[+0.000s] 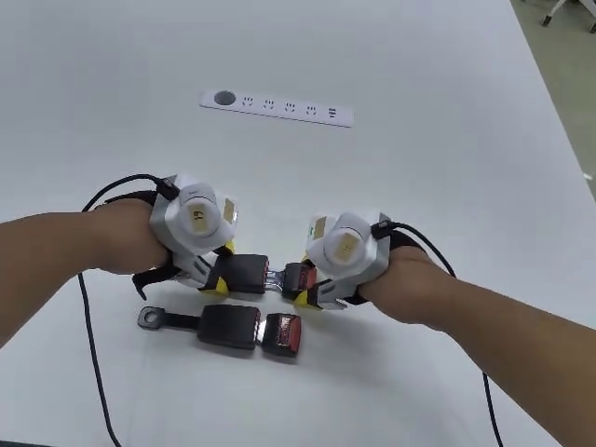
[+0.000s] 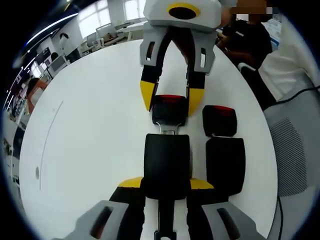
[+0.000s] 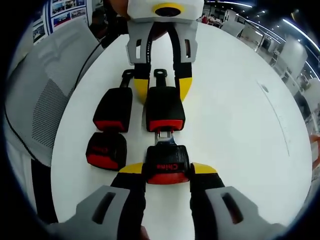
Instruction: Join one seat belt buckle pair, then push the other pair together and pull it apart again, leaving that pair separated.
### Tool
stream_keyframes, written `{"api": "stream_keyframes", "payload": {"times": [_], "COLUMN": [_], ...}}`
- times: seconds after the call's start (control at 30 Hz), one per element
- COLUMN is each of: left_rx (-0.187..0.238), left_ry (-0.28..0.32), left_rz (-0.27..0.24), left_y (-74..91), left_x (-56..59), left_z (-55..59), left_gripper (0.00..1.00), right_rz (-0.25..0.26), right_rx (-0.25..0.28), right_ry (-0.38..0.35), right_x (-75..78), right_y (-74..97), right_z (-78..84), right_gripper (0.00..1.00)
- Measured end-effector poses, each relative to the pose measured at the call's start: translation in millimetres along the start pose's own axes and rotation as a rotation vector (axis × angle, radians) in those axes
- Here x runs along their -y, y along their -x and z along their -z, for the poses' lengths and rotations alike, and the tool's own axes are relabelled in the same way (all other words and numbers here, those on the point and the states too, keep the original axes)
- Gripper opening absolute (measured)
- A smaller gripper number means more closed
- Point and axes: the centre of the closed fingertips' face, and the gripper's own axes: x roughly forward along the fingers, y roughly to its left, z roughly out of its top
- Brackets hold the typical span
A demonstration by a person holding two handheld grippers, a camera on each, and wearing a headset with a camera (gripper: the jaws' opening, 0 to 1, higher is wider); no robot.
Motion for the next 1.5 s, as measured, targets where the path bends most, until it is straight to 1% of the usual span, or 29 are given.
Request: {"api": "stream_keyframes", "payload": {"times": [0.1,0.13,0.23,0.27,0.33,0.37,0.43,0.6,0.9,1.0,1.1,1.13,1.17,1.23,1.33,1.5], "left_rx": [-0.001,-0.001,0.005,0.009,0.011,0.011,0.007,0.003,0.005,0.009,0.019,0.023,0.025,0.024,0.019,0.021], "left_ry": [-0.017,-0.018,-0.02,-0.019,-0.017,-0.019,-0.019,-0.022,-0.015,-0.01,-0.004,0.0,0.0,-0.001,-0.001,0.001], "left_rz": [0.012,0.013,0.016,0.016,0.016,0.017,0.017,0.018,0.019,0.017,0.015,0.014,0.013,0.013,0.013,0.012], "left_y": [0.7,0.7,1.0,1.5,2.1,1.3,0.5,0.6,-1.4,-0.8,-0.5,-0.6,-0.8,-0.7,-0.4,0.3], "left_x": [1.6,1.6,1.8,2.4,3.4,2.4,1.5,2.5,-0.9,-0.4,-0.8,-1.1,-1.5,-1.0,-0.2,0.7], "left_z": [-1.6,-1.7,-1.9,-2.4,-3.4,-2.6,-1.4,-2.1,1.0,0.3,0.3,0.7,0.6,0.1,-0.7,-1.8], "left_gripper": [0.31,0.31,0.31,0.31,0.31,0.31,0.31,0.31,0.31,0.31,0.31,0.31,0.31,0.31,0.31,0.32], "right_rz": [0.001,0.001,0.003,0.002,0.0,-0.002,0.005,0.002,0.005,0.009,0.013,0.014,0.006,0.019,0.022,0.029], "right_rx": [0.001,0.003,0.004,0.008,0.021,0.03,0.022,0.027,0.029,0.021,0.011,0.018,0.044,0.025,0.023,0.011], "right_ry": [0.005,-0.006,-0.007,-0.01,-0.016,-0.025,-0.013,-0.021,-0.014,-0.004,-0.008,-0.015,-0.032,-0.017,-0.014,-0.031], "right_x": [0.1,-0.7,-1.0,0.9,-0.4,-1.9,-1.5,-0.1,-0.2,-0.6,3.0,0.3,-1.5,-2.5,-1.8,-3.0], "right_y": [-1.4,-2.3,-3.2,-4.8,-6.2,-8.2,-9.7,-9.4,-8.2,-6.1,-1.5,2.3,2.8,5.3,8.0,20.3], "right_z": [-1.9,-3.3,-6.3,-7.1,-10.6,-15.3,-16.8,-15.7,-15.3,-11.9,-1.5,0.0,-2.4,1.7,5.7,25.7], "right_gripper": [0.31,0.31,0.31,0.31,0.31,0.31,0.31,0.3,0.31,0.31,0.31,0.31,0.31,0.32,0.32,0.32]}}
